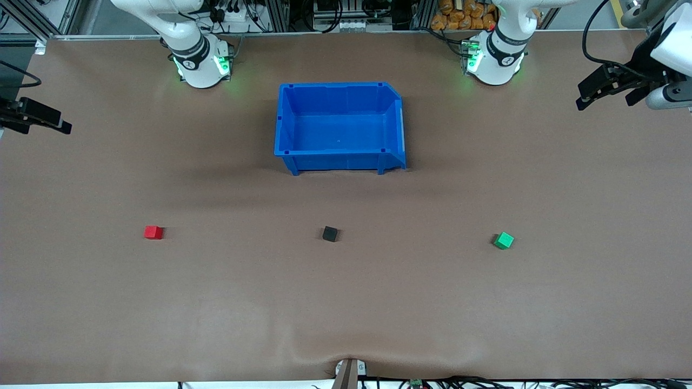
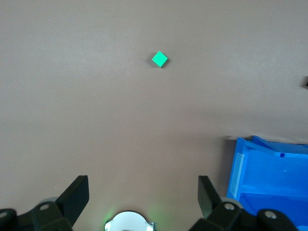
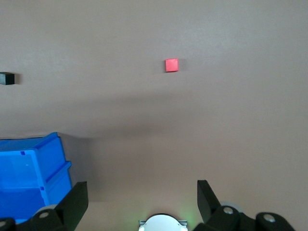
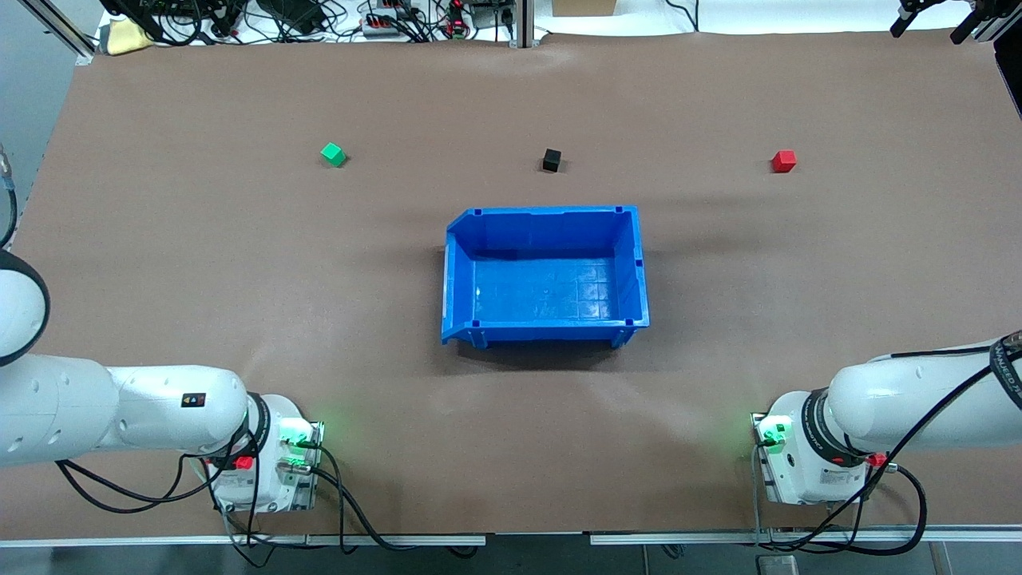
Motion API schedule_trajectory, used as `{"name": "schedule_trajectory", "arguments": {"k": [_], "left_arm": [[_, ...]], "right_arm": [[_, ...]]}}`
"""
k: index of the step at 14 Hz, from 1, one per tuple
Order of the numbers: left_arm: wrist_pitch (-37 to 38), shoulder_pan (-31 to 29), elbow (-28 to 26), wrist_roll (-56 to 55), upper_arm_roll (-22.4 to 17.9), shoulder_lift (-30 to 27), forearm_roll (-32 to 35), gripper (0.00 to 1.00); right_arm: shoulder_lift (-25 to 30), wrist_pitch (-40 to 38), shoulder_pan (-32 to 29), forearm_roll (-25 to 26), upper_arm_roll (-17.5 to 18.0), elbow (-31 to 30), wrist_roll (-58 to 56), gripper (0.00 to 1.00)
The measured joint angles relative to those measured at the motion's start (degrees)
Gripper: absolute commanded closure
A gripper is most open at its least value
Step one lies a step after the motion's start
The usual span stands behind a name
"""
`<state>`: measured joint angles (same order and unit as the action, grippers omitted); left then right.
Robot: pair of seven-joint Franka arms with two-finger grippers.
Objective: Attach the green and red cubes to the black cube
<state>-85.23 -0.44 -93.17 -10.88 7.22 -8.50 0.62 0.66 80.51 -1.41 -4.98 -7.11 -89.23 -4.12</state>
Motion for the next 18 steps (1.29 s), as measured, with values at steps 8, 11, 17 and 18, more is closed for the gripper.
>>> {"name": "schedule_trajectory", "arguments": {"k": [8,11,17,18], "left_arm": [[0.0,0.0,0.1,0.0,-0.1,0.0,1.9,0.00],[0.0,0.0,0.1,0.0,-0.1,0.1,2.1,0.00],[0.0,0.0,0.1,0.1,0.0,0.8,2.1,0.00],[0.0,0.0,0.1,0.1,0.0,0.9,2.1,0.00]], "right_arm": [[0.0,-0.1,0.0,0.7,0.3,-0.1,-0.1,0.00],[-0.4,-0.2,0.1,0.7,0.7,-0.8,-0.2,0.00],[-6.0,3.2,0.8,0.7,1.0,-2.6,-0.5,0.00],[-6.7,5.0,1.3,0.7,1.0,-3.3,-0.5,0.00]]}}
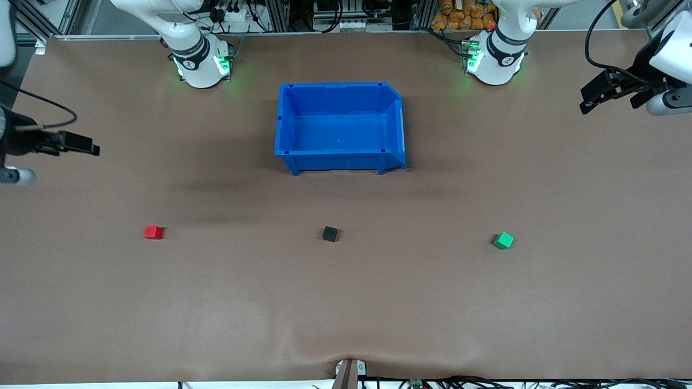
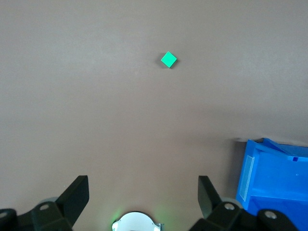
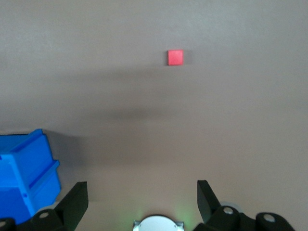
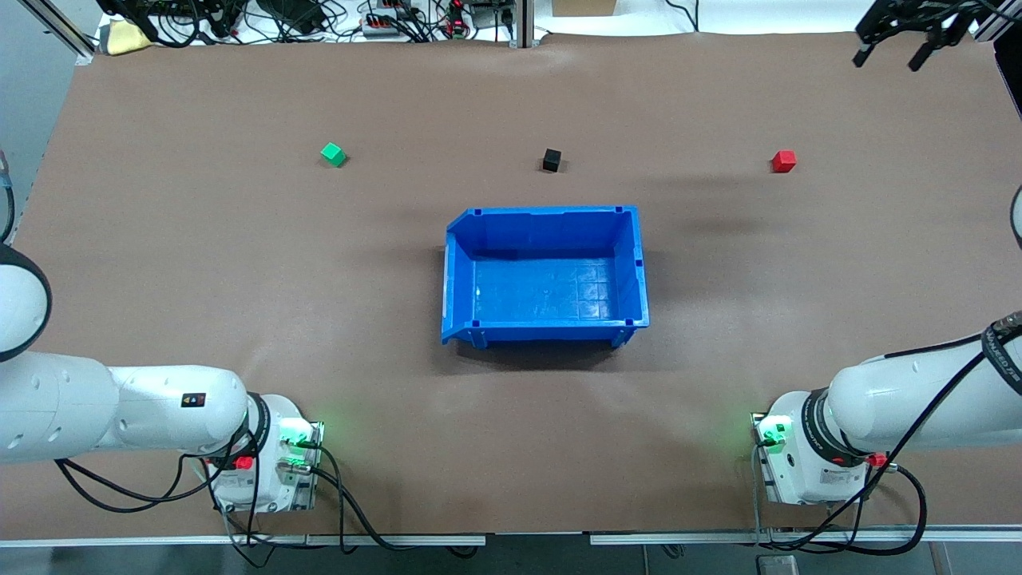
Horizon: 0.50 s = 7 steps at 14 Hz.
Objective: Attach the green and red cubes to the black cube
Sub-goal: 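Move the right gripper to the red cube while the left gripper approaches the green cube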
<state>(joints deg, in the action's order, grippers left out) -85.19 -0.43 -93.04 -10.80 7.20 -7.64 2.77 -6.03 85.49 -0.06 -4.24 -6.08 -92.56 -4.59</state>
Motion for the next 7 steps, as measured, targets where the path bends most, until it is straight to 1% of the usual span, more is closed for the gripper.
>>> {"name": "schedule_trajectory", "arguments": {"k": [3,7], "left_arm": [[0.0,-0.1,0.0,0.0,0.0,0.3,0.0,0.00],[0.2,-0.1,-0.5,0.0,0.0,2.1,0.0,0.00]], "right_arm": [[-0.6,5.0,0.8,0.0,0.1,-3.0,0.0,0.00],[-0.6,8.8,0.8,0.1,0.0,-5.1,0.0,0.00]]}}
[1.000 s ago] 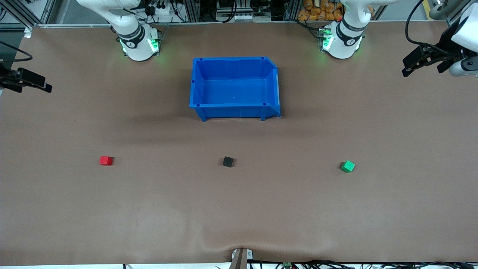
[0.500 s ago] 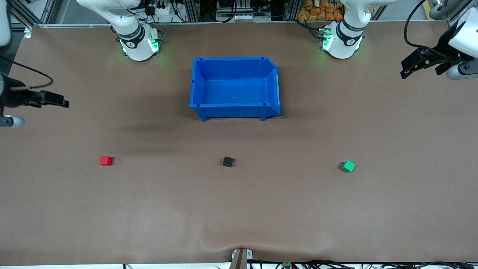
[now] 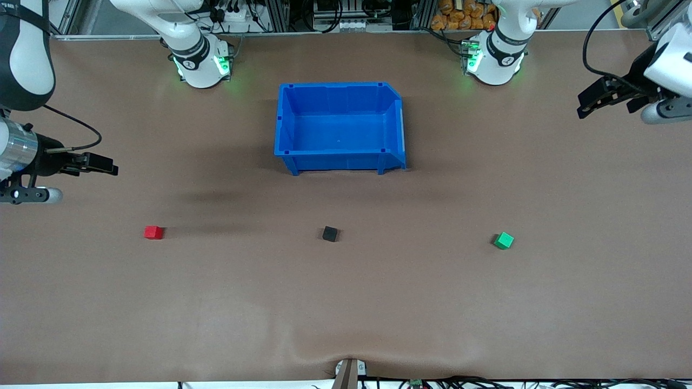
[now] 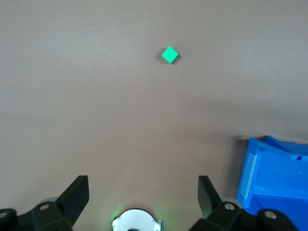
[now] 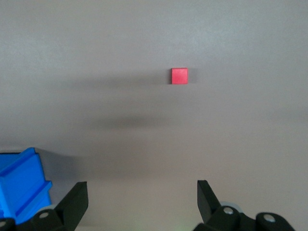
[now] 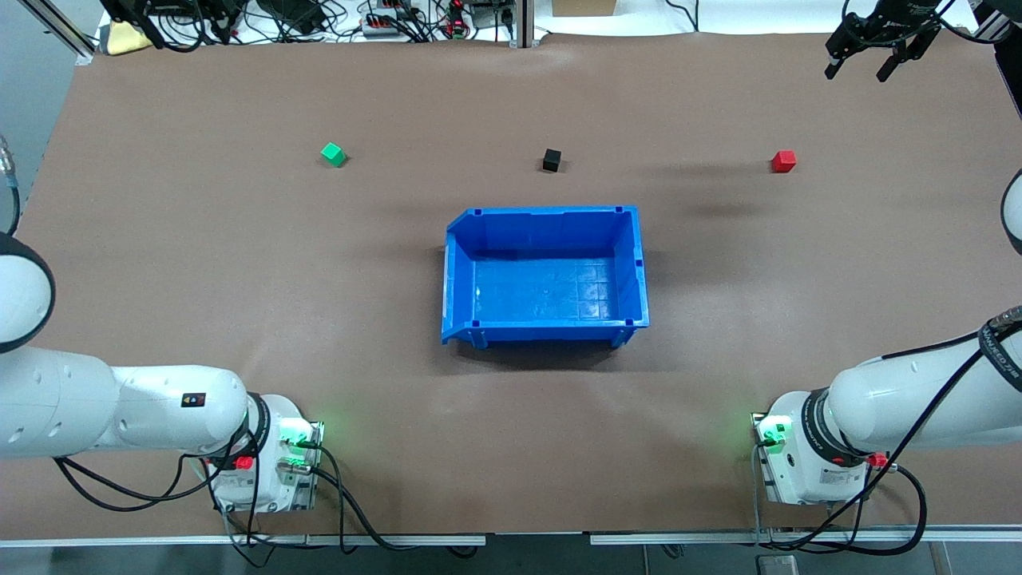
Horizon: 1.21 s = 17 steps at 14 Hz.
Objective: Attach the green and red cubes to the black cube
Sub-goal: 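Move the right gripper to the red cube while the left gripper approaches the green cube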
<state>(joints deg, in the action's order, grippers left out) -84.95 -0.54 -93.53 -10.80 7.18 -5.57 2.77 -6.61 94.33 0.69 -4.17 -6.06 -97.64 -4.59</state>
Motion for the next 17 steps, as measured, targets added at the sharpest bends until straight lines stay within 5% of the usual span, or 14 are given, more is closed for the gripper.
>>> {"name": "schedule_trajectory", "arguments": {"k": [7,12,17], "left_arm": [[-8.9,0.0,-4.9,0.0,0.2,6.9,0.0,0.00],[-21.7,0.0,-14.2,0.0,0.5,7.6,0.0,0.00],[-28.1,0.0,-16.2,-0.1,0.5,12.3,0.0,0.00]], "right_arm": [[-1.3,17.2,-0.1,0.7,-0.3,-10.4,0.0,0.00],[-11.6,29.0,-0.9,0.8,-0.5,-13.0,-0.5,0.00],[-19.3,38.6,-2.0,0.8,-0.6,-12.9,-4.6,0.00]]}}
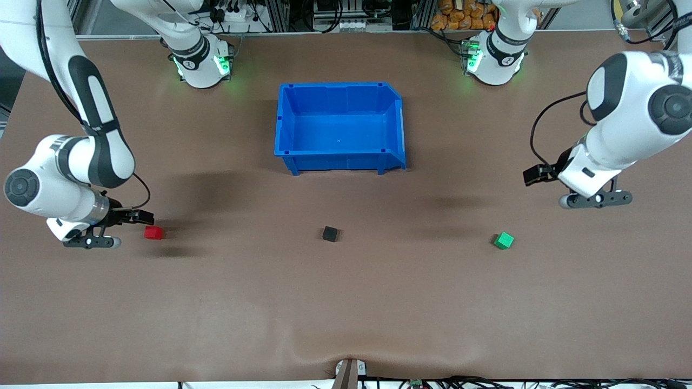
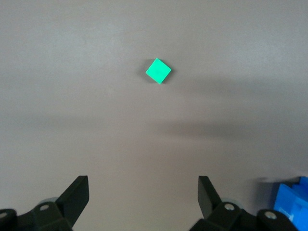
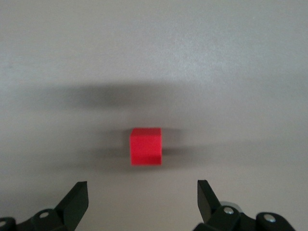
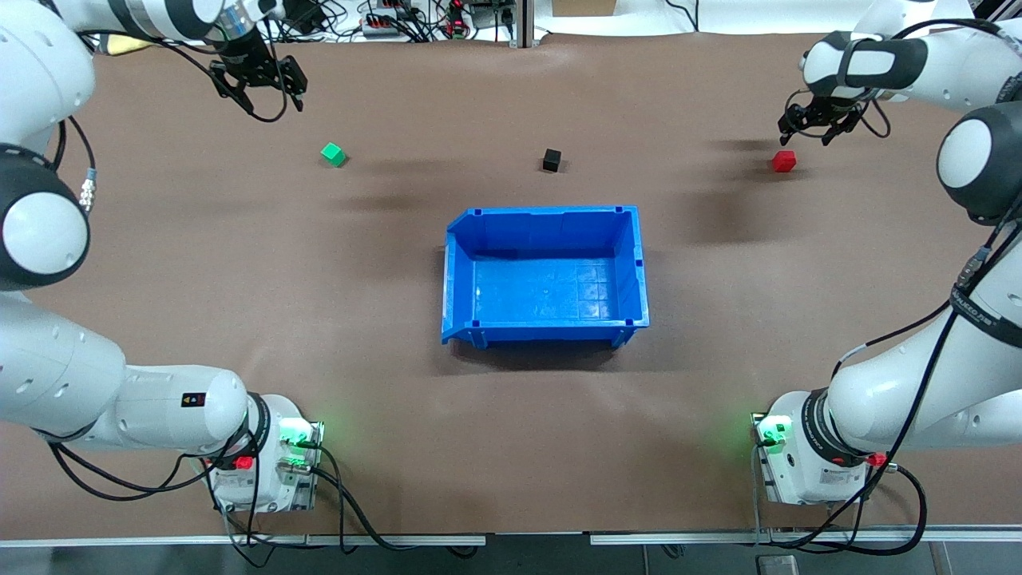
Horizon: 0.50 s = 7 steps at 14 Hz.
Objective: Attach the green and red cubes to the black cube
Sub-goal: 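Move the right gripper to the red cube while the left gripper approaches the green cube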
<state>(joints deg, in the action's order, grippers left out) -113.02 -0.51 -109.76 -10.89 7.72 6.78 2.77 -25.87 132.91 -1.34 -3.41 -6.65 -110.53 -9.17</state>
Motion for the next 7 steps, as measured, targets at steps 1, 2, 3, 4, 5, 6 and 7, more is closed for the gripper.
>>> {"name": "schedule_trajectory", "arguments": {"k": [1,2,3,4,5,6,7], "left_arm": [[-1.5,0.0,0.0,-0.4,0.0,1.4,0.0,0.00],[-2.9,0.0,0.0,-1.6,0.0,2.7,0.0,0.00],[-4.1,-0.1,0.0,-4.1,-0.1,4.3,0.0,0.00],[-5.5,-0.1,-0.1,-7.2,-0.1,5.9,0.0,0.00],[-7.4,-0.1,0.0,-10.6,-0.1,7.8,0.0,0.00],[-9.4,-0.1,0.0,-13.8,-0.1,9.6,0.0,0.00],[-11.3,-0.2,0.0,-16.8,-0.1,11.2,0.0,0.00]], "right_arm": [[-1.2,1.7,0.0,0.0,0.1,0.0,-0.3,0.00],[-2.3,3.3,0.0,0.0,0.1,0.0,-0.5,0.00],[-3.5,5.1,0.0,0.0,0.1,0.0,-0.7,0.00],[-4.6,6.7,0.0,0.0,0.1,0.0,-1.3,0.00],[-5.5,7.7,-0.1,0.0,0.0,0.0,-2.0,0.00],[-6.2,8.2,-0.2,0.0,0.0,0.1,-2.6,0.00],[-6.5,8.2,-0.2,0.0,0.0,0.1,-2.8,0.00]]}}
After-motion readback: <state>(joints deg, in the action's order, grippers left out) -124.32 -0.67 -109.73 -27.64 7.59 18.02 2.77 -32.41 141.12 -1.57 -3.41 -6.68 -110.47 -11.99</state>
